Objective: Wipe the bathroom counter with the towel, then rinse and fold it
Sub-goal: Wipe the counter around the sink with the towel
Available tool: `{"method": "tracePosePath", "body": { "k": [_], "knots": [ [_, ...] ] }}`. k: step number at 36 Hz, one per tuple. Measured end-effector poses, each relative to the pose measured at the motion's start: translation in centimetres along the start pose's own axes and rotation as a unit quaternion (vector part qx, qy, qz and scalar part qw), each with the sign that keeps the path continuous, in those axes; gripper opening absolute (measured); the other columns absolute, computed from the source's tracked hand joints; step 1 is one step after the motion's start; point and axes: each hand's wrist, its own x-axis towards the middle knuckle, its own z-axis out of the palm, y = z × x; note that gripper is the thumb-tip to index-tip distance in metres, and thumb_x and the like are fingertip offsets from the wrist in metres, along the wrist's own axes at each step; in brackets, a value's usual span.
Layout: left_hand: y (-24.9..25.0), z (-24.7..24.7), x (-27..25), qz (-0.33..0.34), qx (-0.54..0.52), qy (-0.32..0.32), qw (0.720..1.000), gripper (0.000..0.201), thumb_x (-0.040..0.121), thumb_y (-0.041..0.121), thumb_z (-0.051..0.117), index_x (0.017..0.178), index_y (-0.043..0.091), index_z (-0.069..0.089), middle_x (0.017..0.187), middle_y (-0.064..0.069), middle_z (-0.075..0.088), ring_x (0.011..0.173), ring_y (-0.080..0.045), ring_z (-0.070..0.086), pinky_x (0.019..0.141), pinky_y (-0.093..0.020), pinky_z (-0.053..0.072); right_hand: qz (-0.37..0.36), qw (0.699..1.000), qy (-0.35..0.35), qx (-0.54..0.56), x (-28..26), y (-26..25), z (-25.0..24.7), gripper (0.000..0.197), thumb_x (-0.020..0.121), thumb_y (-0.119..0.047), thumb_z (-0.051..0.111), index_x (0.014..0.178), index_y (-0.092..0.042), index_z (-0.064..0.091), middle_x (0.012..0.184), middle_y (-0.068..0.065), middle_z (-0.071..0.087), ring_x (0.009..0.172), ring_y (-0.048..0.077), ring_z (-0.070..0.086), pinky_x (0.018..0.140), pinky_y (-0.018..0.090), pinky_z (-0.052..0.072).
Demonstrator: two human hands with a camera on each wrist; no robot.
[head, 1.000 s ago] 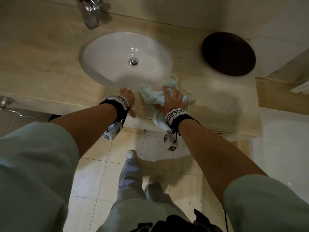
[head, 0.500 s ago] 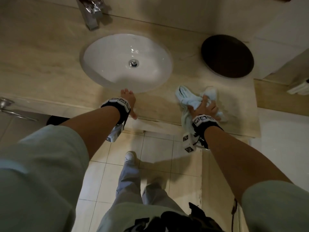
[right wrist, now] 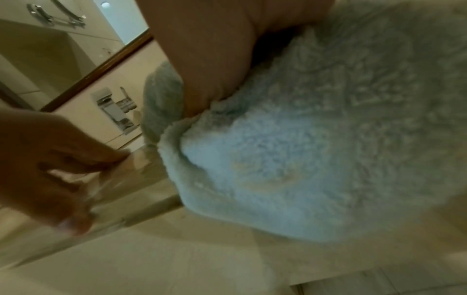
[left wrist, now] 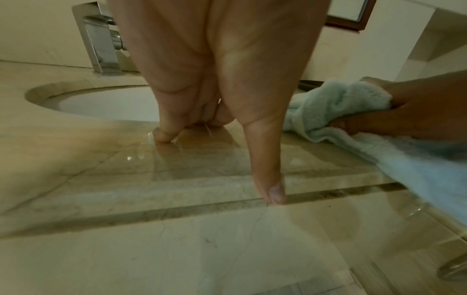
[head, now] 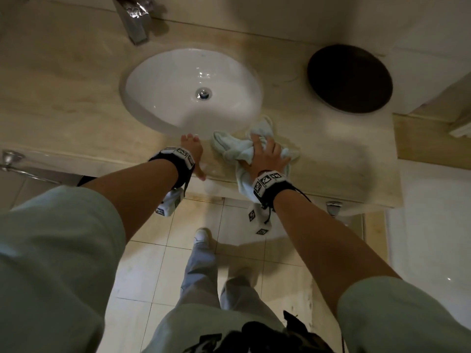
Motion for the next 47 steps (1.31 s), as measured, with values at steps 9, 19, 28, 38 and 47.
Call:
{"method": "tracePosePath", "body": {
  "k": [9, 19, 28, 38, 47],
  "knots": [
    [1.3, -1.0, -0.2, -0.003, 0.051, -0.026, 0.998, 0.122, 0.065, 0.056, 0.076, 0.146, -0.007, 0.012, 0.155, -0.028, 0.005, 0.143, -0.044, 0.007, 0.118, -0.05, 0.018, 0.226, 0.966, 0.056, 0.114, 0.7, 12.1, -2.4, 0.081, 0.072, -0.072, 0.053, 0.141, -0.035, 0.033, 0.146, 0.011, 0.029, 0.13, 0.033, 0.029, 0.104, 0.058, 0.02],
    [1.5, -1.6, 0.4, 0.017, 0.104, -0.032, 0.994, 0.1, 0.061, 0.059, 0.077, 0.132, -0.004, 0.045, 0.143, -0.024, 0.037, 0.134, -0.04, 0.033, 0.116, -0.048, 0.023, 0.259, 0.959, 0.03, 0.115, 2.6, 7.4, -2.6, 0.08, 0.083, -0.06, 0.053, 0.147, -0.023, 0.022, 0.152, 0.02, 0.015, 0.137, 0.036, 0.019, 0.106, 0.067, 0.018],
    [1.6, -1.9, -0.1, -0.005, 0.081, -0.022, 0.996, 0.111, 0.06, 0.055, 0.081, 0.14, -0.007, 0.033, 0.147, -0.027, 0.031, 0.138, -0.043, 0.027, 0.116, -0.047, 0.026, 0.037, 0.999, 0.006, -0.015, 2.7, 0.1, -1.2, 0.074, 0.054, -0.075, 0.064, 0.119, -0.04, 0.063, 0.116, 0.008, 0.061, 0.091, 0.027, 0.062, 0.073, 0.051, 0.05],
    [1.5, -1.9, -1.2, -0.002, 0.068, -0.012, 0.998, 0.112, 0.066, 0.051, 0.079, 0.143, -0.007, 0.023, 0.152, -0.023, 0.023, 0.141, -0.039, 0.02, 0.117, -0.043, 0.021, 0.116, 0.986, -0.008, 0.121, 5.4, 11.7, -3.3, 0.081, 0.07, -0.065, 0.064, 0.14, -0.042, 0.031, 0.15, 0.006, 0.026, 0.137, 0.033, 0.027, 0.11, 0.057, 0.02],
    [1.5, -1.8, -0.9, 0.007, 0.073, -0.024, 0.997, 0.114, 0.067, 0.05, 0.078, 0.145, -0.009, 0.019, 0.154, -0.026, 0.014, 0.143, -0.042, 0.012, 0.119, -0.045, 0.016, 0.284, 0.944, 0.052, 0.16, 5.0, 15.6, -4.1, 0.08, 0.082, -0.054, 0.061, 0.146, -0.026, 0.023, 0.153, 0.02, 0.011, 0.141, 0.04, 0.01, 0.111, 0.062, 0.013]
  ]
}}
